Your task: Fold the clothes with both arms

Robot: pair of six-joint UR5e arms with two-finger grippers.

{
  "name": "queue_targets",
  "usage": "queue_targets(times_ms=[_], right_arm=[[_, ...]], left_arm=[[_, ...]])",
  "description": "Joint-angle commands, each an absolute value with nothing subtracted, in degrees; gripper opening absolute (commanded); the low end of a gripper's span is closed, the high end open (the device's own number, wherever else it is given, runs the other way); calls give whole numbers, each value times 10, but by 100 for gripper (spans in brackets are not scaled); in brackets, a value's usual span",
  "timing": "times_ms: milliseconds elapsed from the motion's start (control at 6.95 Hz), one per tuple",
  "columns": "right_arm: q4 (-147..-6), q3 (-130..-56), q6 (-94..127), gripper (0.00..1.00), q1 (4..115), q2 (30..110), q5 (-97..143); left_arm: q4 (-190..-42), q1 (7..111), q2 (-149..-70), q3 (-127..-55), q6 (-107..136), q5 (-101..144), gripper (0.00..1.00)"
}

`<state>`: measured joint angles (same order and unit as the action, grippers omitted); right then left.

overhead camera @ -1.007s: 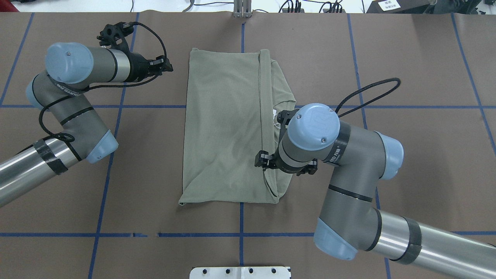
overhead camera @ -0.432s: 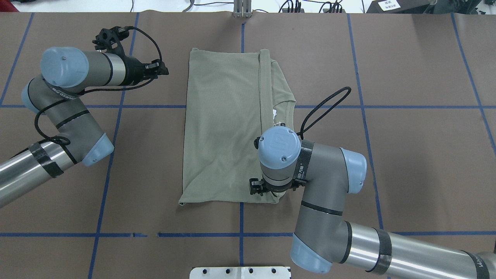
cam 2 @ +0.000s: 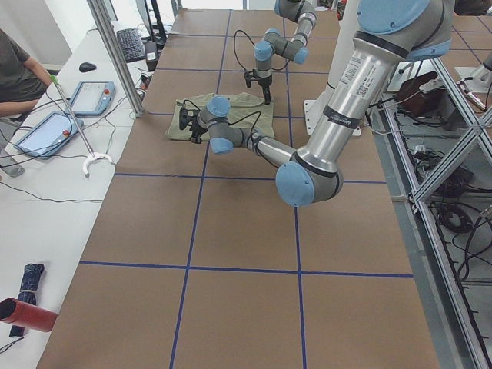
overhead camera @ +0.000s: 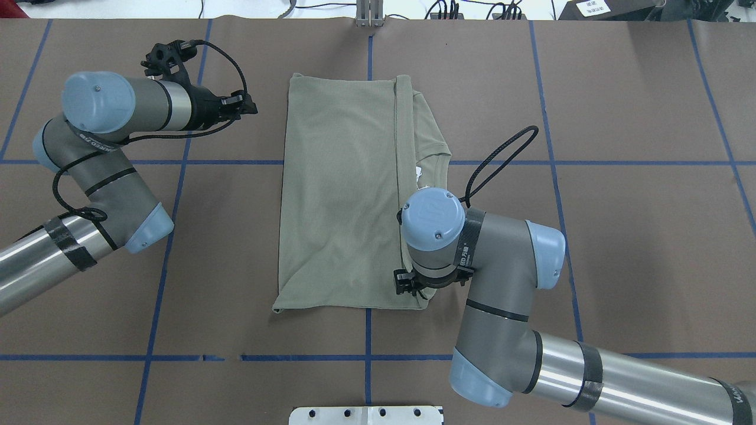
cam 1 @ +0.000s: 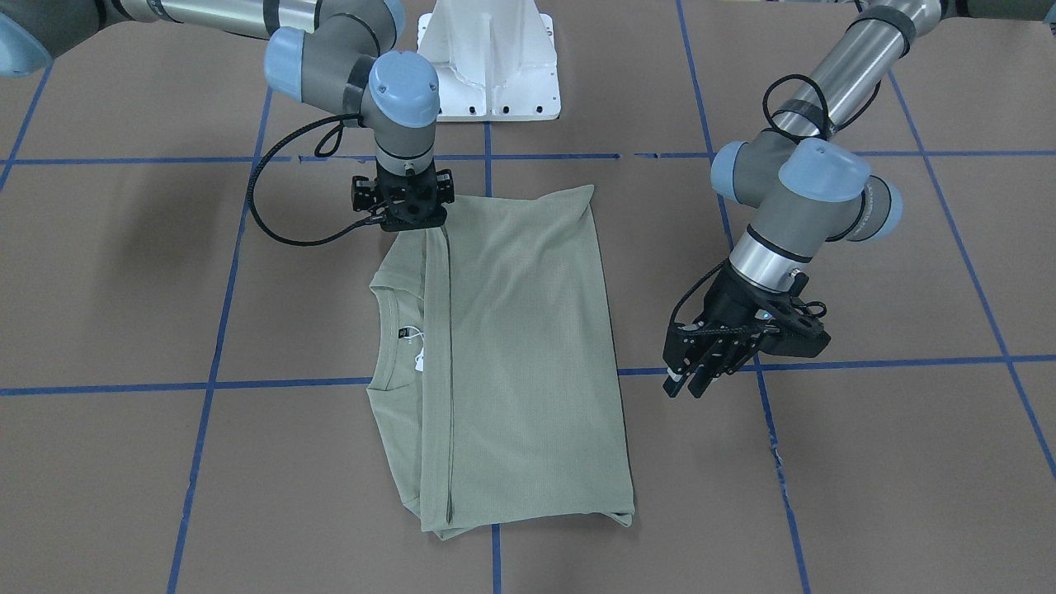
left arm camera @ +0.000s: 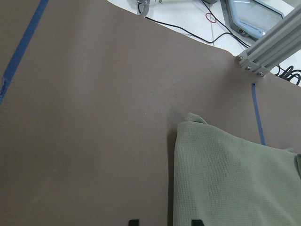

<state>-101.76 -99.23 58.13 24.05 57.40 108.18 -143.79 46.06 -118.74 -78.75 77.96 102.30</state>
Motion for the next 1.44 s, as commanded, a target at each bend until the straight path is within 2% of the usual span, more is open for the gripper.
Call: queue_targets(times_ms=[0,144,432,863,1007,1295], right_arm=[[-1026,-1109,492,100,270,705,1084],[-1024,-1126,490,100,268,749,1078],[-1024,-1122,497,100,263,726,1078],[-1019,-996,502,100,286,547,1075],[-1013,-951,506,100,285,514,1075],[-945,-879,513,100,285,499,1076]], left_arm=[[-1438,461,-1187,-788,780,1023,48],[-1437,461,-1188,-794,780,1023,48],[-1432,461,-1187,-802,780,1024,48],[-1430,461,-1161,-839,779,1035,48],[-1431,464,-1157,-845,779,1063,48],[-1431,464,-1157,-845,778,1064,48]])
